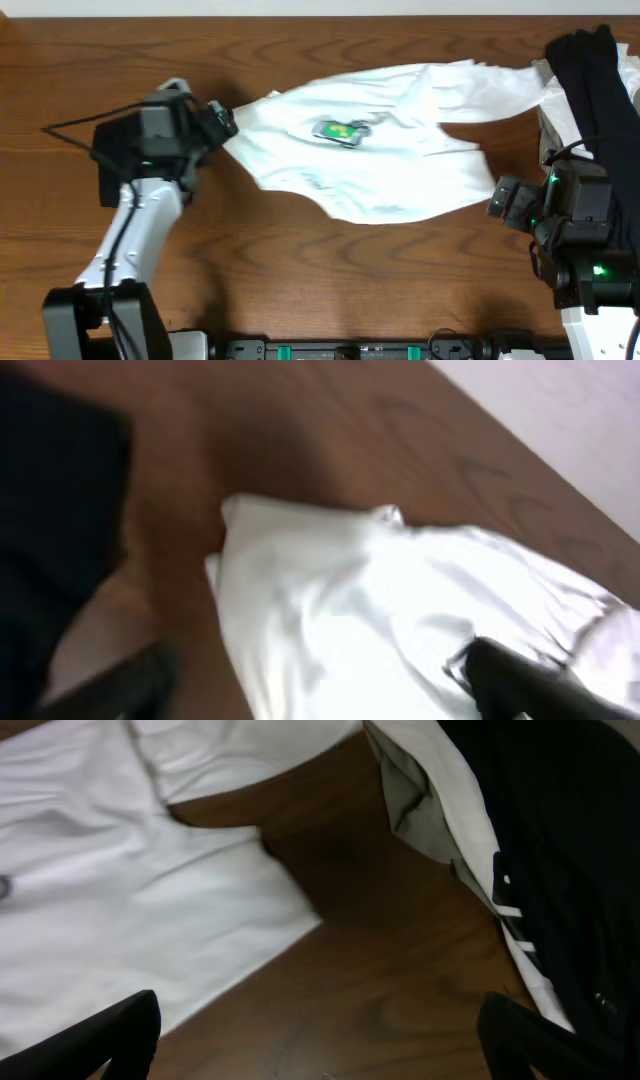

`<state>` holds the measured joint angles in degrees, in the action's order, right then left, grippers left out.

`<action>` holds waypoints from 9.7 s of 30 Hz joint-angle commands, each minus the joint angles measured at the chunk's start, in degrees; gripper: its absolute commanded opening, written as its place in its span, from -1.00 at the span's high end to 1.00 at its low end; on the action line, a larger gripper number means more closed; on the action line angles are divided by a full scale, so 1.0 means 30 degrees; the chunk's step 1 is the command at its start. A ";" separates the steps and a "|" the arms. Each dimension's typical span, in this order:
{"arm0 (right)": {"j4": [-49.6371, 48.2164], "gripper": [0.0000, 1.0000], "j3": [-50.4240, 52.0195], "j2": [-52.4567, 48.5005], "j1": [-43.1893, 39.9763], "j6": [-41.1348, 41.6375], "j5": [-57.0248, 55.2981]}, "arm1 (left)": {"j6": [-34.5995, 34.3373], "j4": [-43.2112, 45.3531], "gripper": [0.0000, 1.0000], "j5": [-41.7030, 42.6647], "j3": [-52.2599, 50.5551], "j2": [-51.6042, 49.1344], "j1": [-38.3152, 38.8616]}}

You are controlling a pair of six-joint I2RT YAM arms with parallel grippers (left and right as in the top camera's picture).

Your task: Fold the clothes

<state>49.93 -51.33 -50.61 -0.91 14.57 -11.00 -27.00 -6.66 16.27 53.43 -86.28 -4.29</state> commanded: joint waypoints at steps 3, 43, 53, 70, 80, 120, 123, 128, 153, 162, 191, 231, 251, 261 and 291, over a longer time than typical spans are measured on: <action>0.0073 -0.98 -0.0175 -0.0007 -0.0102 -0.0233 -0.0262 | 0.0510 -0.3825 -0.96 0.4495 0.0226 0.0066 0.0255; 0.0299 -0.98 -0.0168 -0.0022 -0.0102 -0.0233 -0.0262 | -1.0134 -0.1013 0.88 -0.1224 -0.0954 -0.5705 1.2866; 0.0306 -0.99 -0.0168 -0.0058 -0.0102 -0.0233 -0.0270 | -0.6462 -0.7519 0.88 -0.1421 -0.0954 -0.3133 1.0601; 0.0219 -0.98 -0.0168 -0.3694 -0.0102 0.0058 0.0758 | -0.1996 -1.5023 -0.38 -0.0372 -0.0954 0.3009 0.1792; 0.0226 -0.98 -0.0168 -0.3883 -0.0102 0.0051 0.0758 | -0.3708 -1.7201 -0.39 0.1005 -0.1304 0.3009 0.5785; 0.0423 -0.99 -0.0168 -0.3883 -0.0102 0.0058 0.0998 | -0.8466 -0.8378 0.88 0.1202 -0.7672 0.3759 0.6594; 0.0211 -0.99 -0.0168 -0.3898 -0.0102 0.0036 0.1443 | -0.6215 -1.0681 0.89 0.1195 -0.6513 0.5289 0.5406; -0.0466 -0.97 -0.0168 -0.4575 -0.0102 -0.0459 0.2718 | -0.3206 -1.4302 0.88 0.1202 -0.4058 0.8357 0.2812; -0.8925 -0.84 -0.0175 -1.2998 -0.0095 -0.1078 0.5078 | -0.1851 -1.4498 0.88 -0.1676 -0.3096 1.0251 -0.0313; -0.9304 -0.87 -0.0357 -1.2983 -0.0211 -0.0117 0.2193 | -0.1851 -1.4462 0.89 -0.1778 -0.3096 0.9938 -0.0313; -1.1271 -0.38 -0.0357 -1.6939 -0.0933 0.6411 0.2820 | -0.1851 -1.3828 0.88 -0.1807 -0.3096 0.9916 -0.0313; 0.1785 0.98 -0.8444 -0.4503 -0.2579 0.2659 0.1727 | 0.2448 -1.9285 0.88 -0.1727 0.8269 0.9916 -0.0313; 0.6528 0.98 -1.6436 -0.1290 -0.3228 0.1530 -0.2368 | 0.2776 -2.2127 0.88 -0.0073 1.8236 0.9245 -0.0313; 0.7198 0.98 -1.6364 -0.8400 -0.3228 0.1027 -0.0146 | 0.2783 -2.1464 0.88 0.0423 1.8192 0.3016 0.0270; 1.1336 0.98 -2.4662 -1.6640 -0.5843 0.0197 -0.0284 | 0.7621 -2.2899 0.88 0.5399 2.5194 -0.5814 0.1508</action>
<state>81.76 -130.10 -98.13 -18.00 15.25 -8.88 -10.81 -72.51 33.01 133.43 -100.20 -1.28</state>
